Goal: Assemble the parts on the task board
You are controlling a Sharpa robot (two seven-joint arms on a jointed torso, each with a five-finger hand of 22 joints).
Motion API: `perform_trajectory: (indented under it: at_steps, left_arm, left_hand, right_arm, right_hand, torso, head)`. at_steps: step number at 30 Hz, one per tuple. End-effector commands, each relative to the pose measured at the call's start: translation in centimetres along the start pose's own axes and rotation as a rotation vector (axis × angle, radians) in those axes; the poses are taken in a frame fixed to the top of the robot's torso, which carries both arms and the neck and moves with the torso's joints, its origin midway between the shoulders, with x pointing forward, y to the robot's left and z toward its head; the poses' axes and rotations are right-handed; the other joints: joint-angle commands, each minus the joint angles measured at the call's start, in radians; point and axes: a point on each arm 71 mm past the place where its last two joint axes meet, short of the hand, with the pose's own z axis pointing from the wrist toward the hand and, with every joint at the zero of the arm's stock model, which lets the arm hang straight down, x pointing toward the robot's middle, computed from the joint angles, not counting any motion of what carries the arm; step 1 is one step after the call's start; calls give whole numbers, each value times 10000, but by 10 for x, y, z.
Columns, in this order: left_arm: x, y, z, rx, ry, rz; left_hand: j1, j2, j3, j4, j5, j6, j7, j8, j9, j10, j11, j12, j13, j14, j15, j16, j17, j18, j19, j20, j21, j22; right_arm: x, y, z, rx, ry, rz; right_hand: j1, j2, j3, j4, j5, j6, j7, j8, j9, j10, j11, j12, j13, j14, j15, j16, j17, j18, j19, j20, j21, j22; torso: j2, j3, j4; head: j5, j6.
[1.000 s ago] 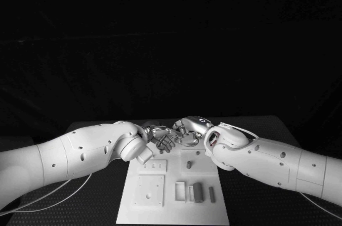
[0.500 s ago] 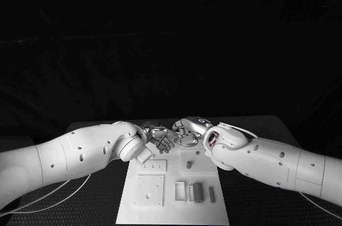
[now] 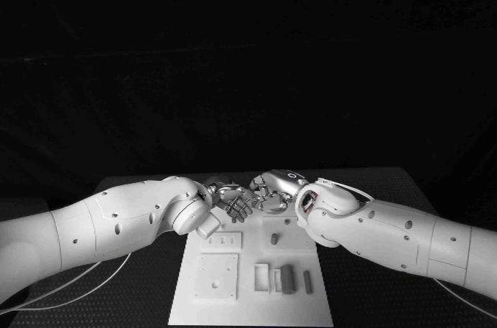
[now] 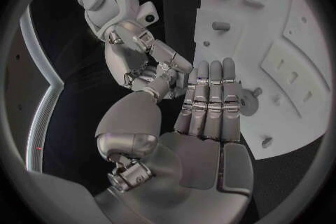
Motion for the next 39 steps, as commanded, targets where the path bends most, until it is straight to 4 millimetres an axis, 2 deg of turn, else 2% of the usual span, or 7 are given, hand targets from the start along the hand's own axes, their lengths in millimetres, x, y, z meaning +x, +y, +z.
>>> perform_trajectory:
  at_steps: [1,5,12,18,25,31,39]
  left_arm:
    - [1,-5,0,229,15,-126]
    - [1,-4,0,172,40,-190]
    - [1,-4,0,83,66,-188]
    - [0,-3,0,60,11,-200]
    - [-1,-3,0,68,-31,-221]
    - [0,-3,0,55,-12,-216]
    - [0,-3,1,32,-34,-215]
  left_hand:
    - [-135,-15,49,42,46,33,46,-47,-6,59,34,17,15,49,11,11,23,57,49,16,30,19]
    - [-166,-25,93,53,109,37,46,-66,-8,56,34,11,34,49,7,2,42,56,48,11,25,40]
    - [-532,-374,67,239,83,34,90,-139,-11,27,52,-22,106,28,14,-49,110,52,26,10,-10,117]
    - [-627,-429,85,325,49,38,97,-156,-8,24,53,-29,131,29,13,-64,132,56,25,9,-21,141]
    - [-534,-224,220,286,104,58,82,-169,6,25,48,-36,173,37,8,-80,171,65,23,7,-32,190]
    - [-325,5,389,59,163,82,66,-182,29,31,43,-42,229,58,5,-99,224,62,33,6,-40,261]
    - [-146,208,766,-11,103,137,30,-191,58,55,24,-46,297,102,-7,-123,277,49,61,2,-59,333]
  right_arm:
    - [5,2,0,-75,304,-114]
    - [5,1,0,-67,301,-115]
    - [5,2,0,-82,277,-105]
    - [5,2,-1,-79,303,-107]
    - [5,1,-1,-74,318,-109]
    - [5,2,-1,-100,316,-97]
    - [6,5,-1,-150,341,-74]
  right_hand:
    - [-63,44,18,-57,9,1826,-365,26,18,-505,-442,1,-13,73,-127,-10,-17,128,31,-23,30,138]
    - [-67,46,19,-60,9,1827,-366,25,19,-502,-443,0,-15,75,-128,-11,-18,128,32,-24,30,138]
    - [-69,44,21,-70,9,1830,-367,25,22,-498,-444,-1,-16,80,-130,-12,-19,128,34,-26,29,137]
    - [-71,45,24,-75,9,1832,-368,24,23,-495,-445,-2,-18,83,-132,-13,-20,128,35,-27,29,137]
    - [-76,44,25,-83,9,1835,-369,23,26,-492,-446,-3,-20,87,-134,-15,-21,128,36,-28,28,136]
    - [-81,47,27,-85,9,1836,-369,21,27,-489,-447,-4,-21,89,-135,-16,-22,128,38,-29,28,136]
    - [-85,47,29,-92,9,1837,-370,19,29,-486,-447,-6,-23,92,-136,-18,-23,128,39,-30,27,135]
  torso:
    - [4,3,0]
    - [10,3,-1]
    - [15,4,2]
    - [15,5,3]
    - [20,5,0]
    - [24,4,2]
    - [24,4,6]
  head:
    - [3,5]
    - [0,6]
    - [-1,4]
    - [-2,4]
    - [-6,6]
    - [-14,5]
    - [-1,-1]
